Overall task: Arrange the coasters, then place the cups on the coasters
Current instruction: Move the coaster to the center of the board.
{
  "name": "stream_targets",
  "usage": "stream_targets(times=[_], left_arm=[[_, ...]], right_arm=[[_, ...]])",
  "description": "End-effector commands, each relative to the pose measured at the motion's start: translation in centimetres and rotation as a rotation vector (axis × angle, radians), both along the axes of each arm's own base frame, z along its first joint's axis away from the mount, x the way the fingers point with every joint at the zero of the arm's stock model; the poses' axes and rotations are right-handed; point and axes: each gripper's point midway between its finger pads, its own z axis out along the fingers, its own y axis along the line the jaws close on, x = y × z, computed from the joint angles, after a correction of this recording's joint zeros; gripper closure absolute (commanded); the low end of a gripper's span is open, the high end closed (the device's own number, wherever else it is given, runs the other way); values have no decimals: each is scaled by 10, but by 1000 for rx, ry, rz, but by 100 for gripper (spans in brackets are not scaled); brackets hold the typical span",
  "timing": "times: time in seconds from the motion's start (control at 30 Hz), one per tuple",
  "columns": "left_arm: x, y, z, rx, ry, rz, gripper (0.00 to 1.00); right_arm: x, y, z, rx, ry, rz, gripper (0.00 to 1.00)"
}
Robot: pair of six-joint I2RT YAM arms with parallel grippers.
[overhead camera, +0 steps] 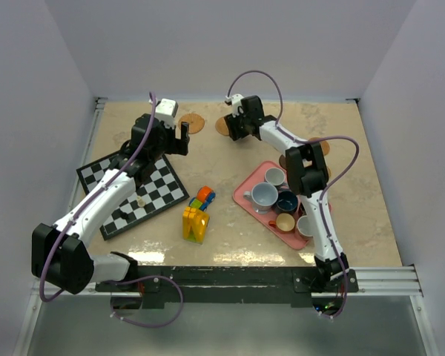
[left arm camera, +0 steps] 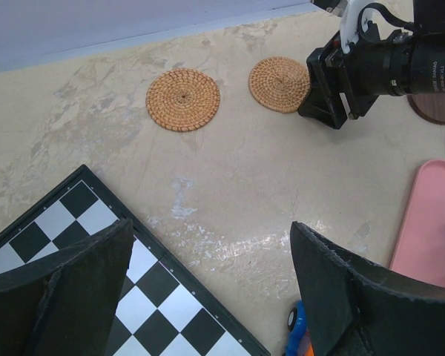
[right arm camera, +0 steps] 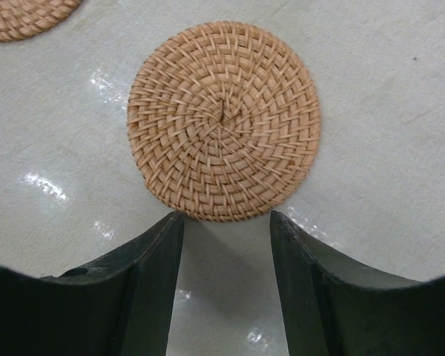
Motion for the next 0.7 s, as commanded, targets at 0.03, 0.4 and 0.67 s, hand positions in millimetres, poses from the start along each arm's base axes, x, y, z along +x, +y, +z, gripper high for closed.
stream_targets(times=[0.03, 0.4, 0.67], left_arm=[[3, -6, 8, -27, -30, -13, 9], [4, -5, 7, -23, -28, -9, 9], [4, -6, 7, -23, -27, -11, 9]], right_arm=[[-7, 15, -7, 23, 44, 85, 46], [-9, 38, -7, 24, 39, 166, 46], [-11, 47, -7, 20, 31, 184, 46]])
